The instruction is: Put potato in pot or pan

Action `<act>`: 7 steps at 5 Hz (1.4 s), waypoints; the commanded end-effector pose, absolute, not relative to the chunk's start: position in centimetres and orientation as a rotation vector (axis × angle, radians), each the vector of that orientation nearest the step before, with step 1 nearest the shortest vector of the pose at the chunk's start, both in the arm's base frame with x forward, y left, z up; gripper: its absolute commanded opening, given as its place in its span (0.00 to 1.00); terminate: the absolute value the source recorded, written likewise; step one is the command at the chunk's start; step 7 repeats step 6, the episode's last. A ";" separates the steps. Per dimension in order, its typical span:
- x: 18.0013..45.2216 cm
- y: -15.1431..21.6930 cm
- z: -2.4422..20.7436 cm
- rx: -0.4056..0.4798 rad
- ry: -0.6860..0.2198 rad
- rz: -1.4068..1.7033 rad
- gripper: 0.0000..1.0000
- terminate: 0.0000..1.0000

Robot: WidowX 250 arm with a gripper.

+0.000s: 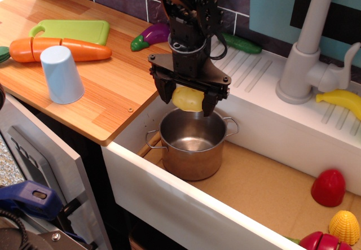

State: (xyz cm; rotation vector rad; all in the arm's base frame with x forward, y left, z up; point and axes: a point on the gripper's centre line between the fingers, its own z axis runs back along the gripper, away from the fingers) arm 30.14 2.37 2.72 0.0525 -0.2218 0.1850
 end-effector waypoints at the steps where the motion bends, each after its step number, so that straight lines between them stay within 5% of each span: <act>1: 30.6 2.3 3.5 0.050 -0.255 0.183 1.00 0.00; 5: 30.6 2.3 3.5 0.050 -0.255 0.183 1.00 0.00; 6: 30.6 2.3 3.5 0.050 -0.255 0.183 1.00 1.00; 7: 30.6 2.3 3.5 0.050 -0.255 0.183 1.00 1.00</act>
